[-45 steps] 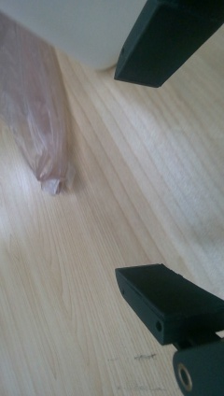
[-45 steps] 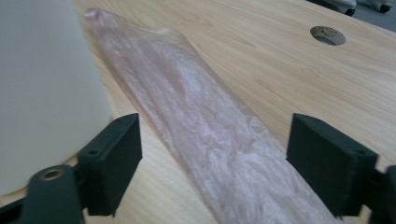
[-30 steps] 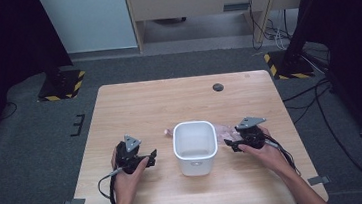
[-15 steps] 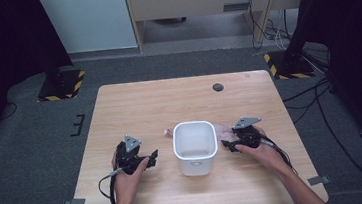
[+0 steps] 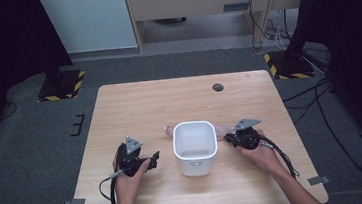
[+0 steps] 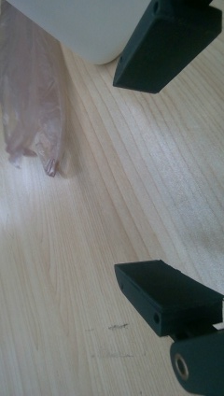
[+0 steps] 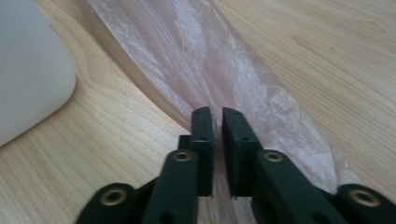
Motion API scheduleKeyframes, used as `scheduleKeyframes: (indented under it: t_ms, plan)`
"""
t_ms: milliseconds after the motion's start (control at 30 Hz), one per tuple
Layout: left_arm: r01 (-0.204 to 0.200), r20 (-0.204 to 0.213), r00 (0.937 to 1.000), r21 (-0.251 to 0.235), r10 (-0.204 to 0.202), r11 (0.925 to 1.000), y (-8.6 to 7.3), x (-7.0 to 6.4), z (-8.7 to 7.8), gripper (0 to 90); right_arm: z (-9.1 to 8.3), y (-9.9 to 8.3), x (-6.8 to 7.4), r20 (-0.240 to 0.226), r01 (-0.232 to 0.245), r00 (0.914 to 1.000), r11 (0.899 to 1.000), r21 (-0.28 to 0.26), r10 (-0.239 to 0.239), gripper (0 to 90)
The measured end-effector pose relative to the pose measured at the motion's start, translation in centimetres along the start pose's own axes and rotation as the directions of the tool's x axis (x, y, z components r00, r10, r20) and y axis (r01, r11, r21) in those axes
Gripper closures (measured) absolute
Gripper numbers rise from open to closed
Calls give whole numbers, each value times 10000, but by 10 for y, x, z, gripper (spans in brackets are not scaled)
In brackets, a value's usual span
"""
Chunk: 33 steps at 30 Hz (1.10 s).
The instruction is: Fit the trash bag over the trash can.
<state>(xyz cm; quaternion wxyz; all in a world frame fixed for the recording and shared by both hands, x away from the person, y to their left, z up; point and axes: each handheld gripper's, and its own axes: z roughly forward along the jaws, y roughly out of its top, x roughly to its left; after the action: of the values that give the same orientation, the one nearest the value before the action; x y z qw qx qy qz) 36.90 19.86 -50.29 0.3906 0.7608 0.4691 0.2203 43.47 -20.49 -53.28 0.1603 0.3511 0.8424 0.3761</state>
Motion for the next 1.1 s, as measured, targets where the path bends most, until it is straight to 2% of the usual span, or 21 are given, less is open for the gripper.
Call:
scheduleKeyframes:
  t_ms: [67,200,300,400,500,667,900,1033,1100]
  plan:
    - [53,-22,10000,-107,-53,9999,1,0,-2,90,-1,0,-1,41,-128,9999,9999,8,128,894]
    - [51,-57,10000,-217,-52,9998,2,1,-5,94,-2,0,-2,116,-190,9998,9998,33,189,900]
    - [18,-87,10000,-331,-21,9995,3,2,-9,95,-9,3,-5,108,-215,9997,9993,-292,218,900]
    - [20,-115,9999,-492,-26,9988,5,1,-13,96,-20,9,-5,118,-493,9987,9966,-662,502,900]
    - [23,-94,10000,-598,-28,9982,6,0,-16,97,-33,15,-6,153,-645,9977,9910,-1171,667,900]
    - [34,-106,9999,-800,-42,9968,9,0,-21,99,-45,21,-12,219,-845,9958,9832,-1620,892,900]
    - [7,-47,10000,-1217,-13,9926,18,-1,-32,101,-62,34,-7,46,-807,9965,9724,-2189,837,900]
    - [-16,-51,10000,-1442,9,9895,25,-1,-39,101,-74,44,-6,55,-649,9976,9614,-2674,689,900]
    - [60,27,10000,-1563,-56,9877,28,-1,-41,101,-80,50,-3,-76,-727,9973,9534,-2929,737,900]
